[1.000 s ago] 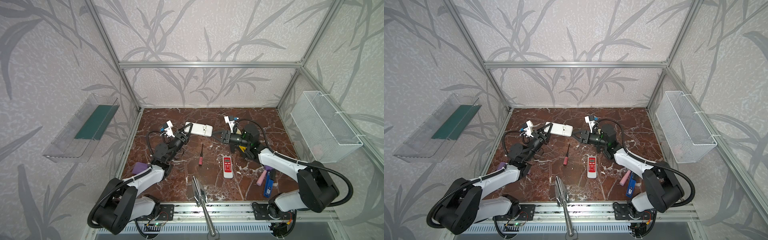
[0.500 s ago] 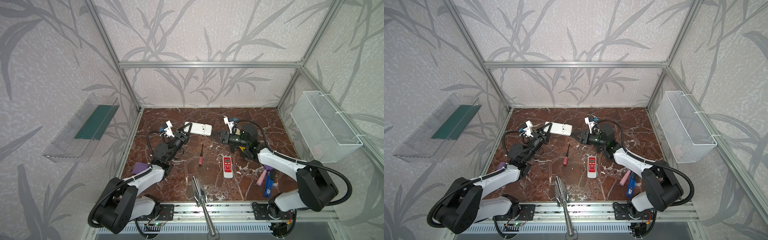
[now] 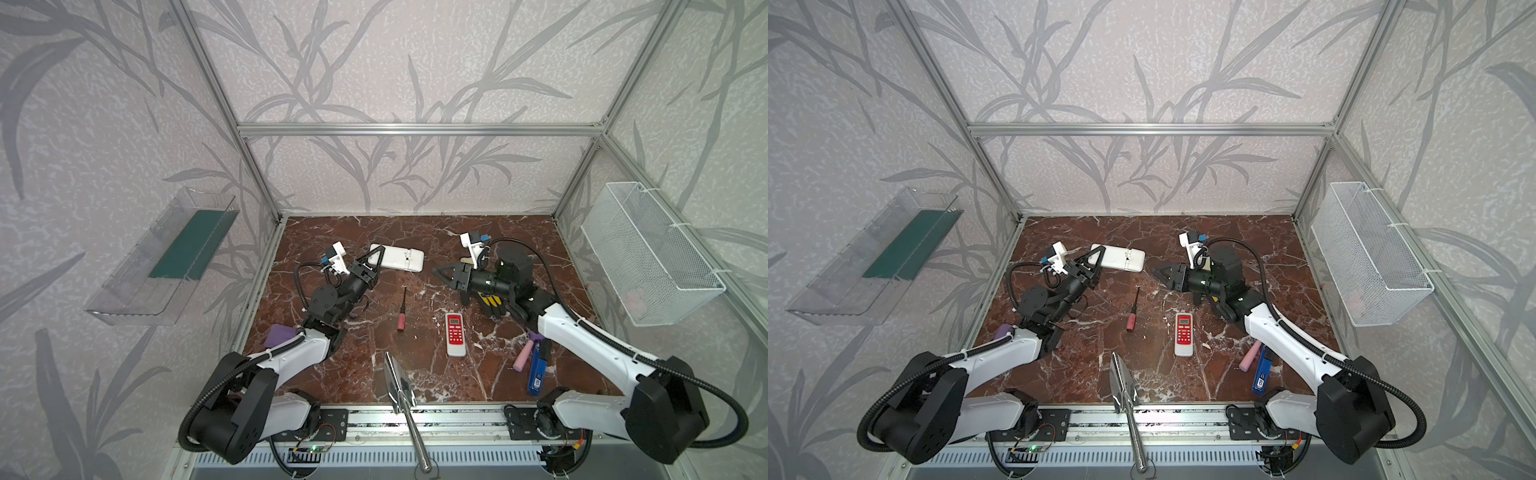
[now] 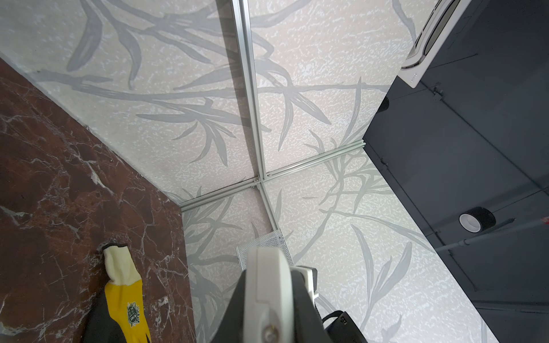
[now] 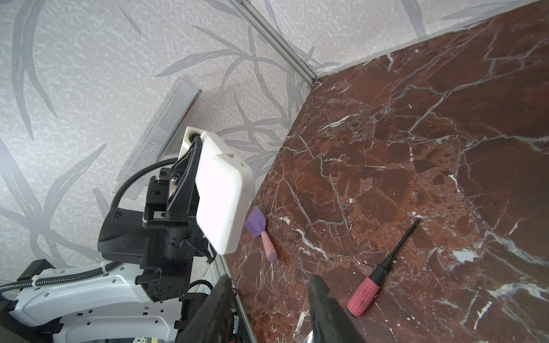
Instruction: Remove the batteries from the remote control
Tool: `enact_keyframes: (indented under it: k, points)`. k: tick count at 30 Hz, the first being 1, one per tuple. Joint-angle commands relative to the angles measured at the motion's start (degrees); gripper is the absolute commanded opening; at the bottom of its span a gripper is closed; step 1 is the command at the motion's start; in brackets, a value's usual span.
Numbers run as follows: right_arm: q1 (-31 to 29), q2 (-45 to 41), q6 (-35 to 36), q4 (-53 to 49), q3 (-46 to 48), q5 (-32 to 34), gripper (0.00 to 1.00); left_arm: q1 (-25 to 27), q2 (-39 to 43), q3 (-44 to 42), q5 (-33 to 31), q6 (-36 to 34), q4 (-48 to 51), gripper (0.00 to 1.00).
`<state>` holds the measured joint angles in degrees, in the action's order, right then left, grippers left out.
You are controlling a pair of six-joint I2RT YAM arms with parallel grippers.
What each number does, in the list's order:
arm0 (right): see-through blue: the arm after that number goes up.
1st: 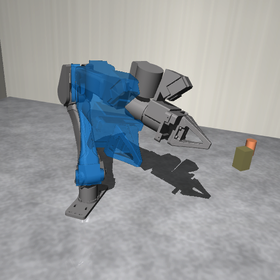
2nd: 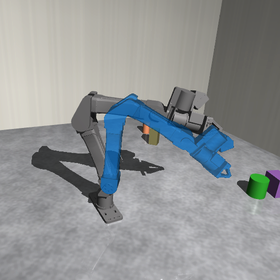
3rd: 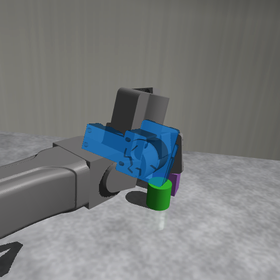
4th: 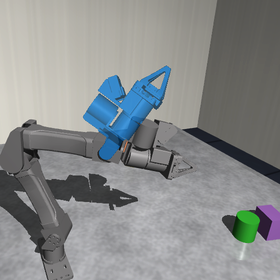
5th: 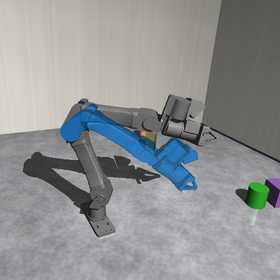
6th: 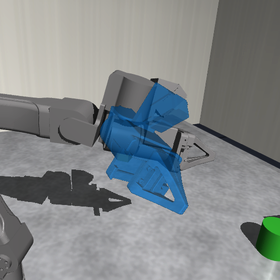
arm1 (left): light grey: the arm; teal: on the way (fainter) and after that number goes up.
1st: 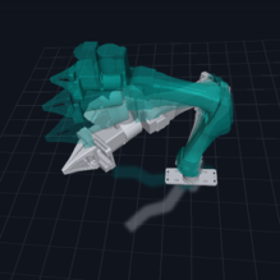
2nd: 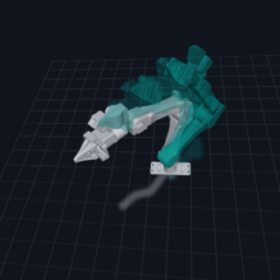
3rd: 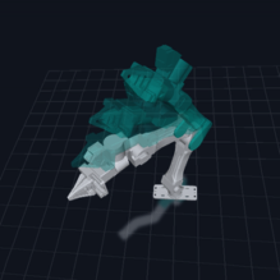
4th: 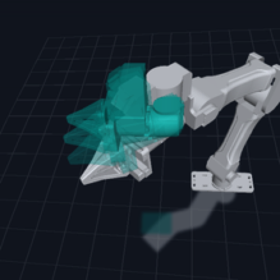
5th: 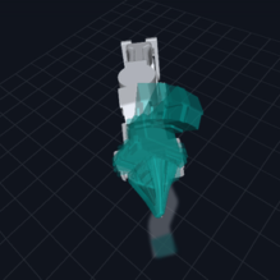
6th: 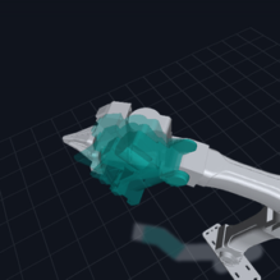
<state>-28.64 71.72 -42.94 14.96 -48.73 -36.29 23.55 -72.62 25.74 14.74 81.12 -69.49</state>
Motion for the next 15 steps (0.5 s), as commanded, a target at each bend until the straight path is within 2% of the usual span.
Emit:
enact_keyframes:
  k: [1,5,15]
  points:
    - [0.17,0.06,-0.04,1.42,-1.64,-2.07,0.46,-0.13,0.02,0.55,0.97,0.97,-3.72,0.00]
    - [-0.20,2.46,-2.68,6.28,-2.12,-3.60,0.48,-0.02,0.35,0.56,1.17,0.80,-3.54,0.00]
    - [-1.56,6.61,-3.56,8.73,-5.55,-3.61,0.49,0.01,0.07,0.39,1.62,0.69,-3.39,0.00]
